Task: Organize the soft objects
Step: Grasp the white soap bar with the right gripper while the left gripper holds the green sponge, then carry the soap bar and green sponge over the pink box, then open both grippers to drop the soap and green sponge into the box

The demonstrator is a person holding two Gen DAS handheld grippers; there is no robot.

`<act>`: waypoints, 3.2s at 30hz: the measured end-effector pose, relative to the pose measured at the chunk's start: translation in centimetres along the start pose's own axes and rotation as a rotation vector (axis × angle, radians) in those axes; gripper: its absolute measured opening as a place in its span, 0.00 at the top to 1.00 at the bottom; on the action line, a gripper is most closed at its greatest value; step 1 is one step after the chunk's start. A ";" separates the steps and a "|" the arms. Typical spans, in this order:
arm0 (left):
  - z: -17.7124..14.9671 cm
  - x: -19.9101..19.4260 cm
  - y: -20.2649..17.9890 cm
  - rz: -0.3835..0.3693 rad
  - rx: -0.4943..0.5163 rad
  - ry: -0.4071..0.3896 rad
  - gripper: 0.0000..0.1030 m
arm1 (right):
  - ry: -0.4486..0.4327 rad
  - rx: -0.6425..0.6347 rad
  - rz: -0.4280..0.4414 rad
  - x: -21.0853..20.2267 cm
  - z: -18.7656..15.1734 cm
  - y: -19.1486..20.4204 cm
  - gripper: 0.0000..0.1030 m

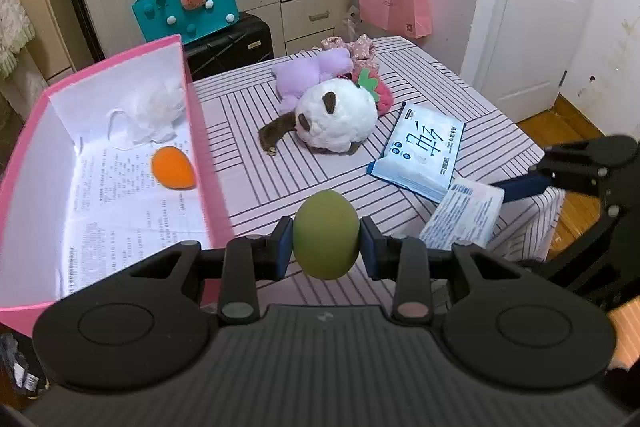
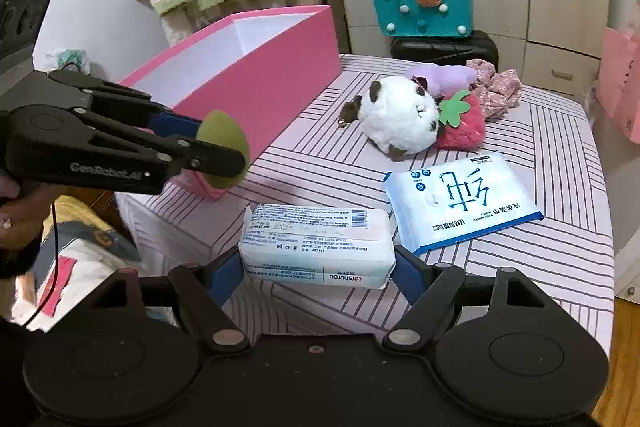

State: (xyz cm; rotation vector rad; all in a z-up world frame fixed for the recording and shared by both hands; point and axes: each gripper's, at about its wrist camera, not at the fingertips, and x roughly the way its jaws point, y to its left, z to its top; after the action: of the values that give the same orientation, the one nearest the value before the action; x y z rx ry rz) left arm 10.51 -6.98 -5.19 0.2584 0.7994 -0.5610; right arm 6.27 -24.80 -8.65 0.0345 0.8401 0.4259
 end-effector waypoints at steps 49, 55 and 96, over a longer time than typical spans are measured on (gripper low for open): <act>7.7 1.9 20.0 0.115 -0.259 0.041 0.66 | 0.074 -0.700 0.153 13.5 19.8 11.7 0.20; 8.7 6.4 22.5 0.130 -0.330 0.088 0.66 | 0.207 -0.713 0.173 18.3 21.7 11.5 0.20; 7.3 -0.4 20.2 0.182 -0.253 0.008 0.34 | 0.047 -0.462 0.155 8.4 19.8 9.9 0.19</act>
State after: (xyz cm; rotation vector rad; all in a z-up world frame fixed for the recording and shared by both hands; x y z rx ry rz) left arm 26.09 6.79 0.24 0.0991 0.8357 -0.2839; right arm 22.12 -9.87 0.60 -0.3402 0.7714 0.7612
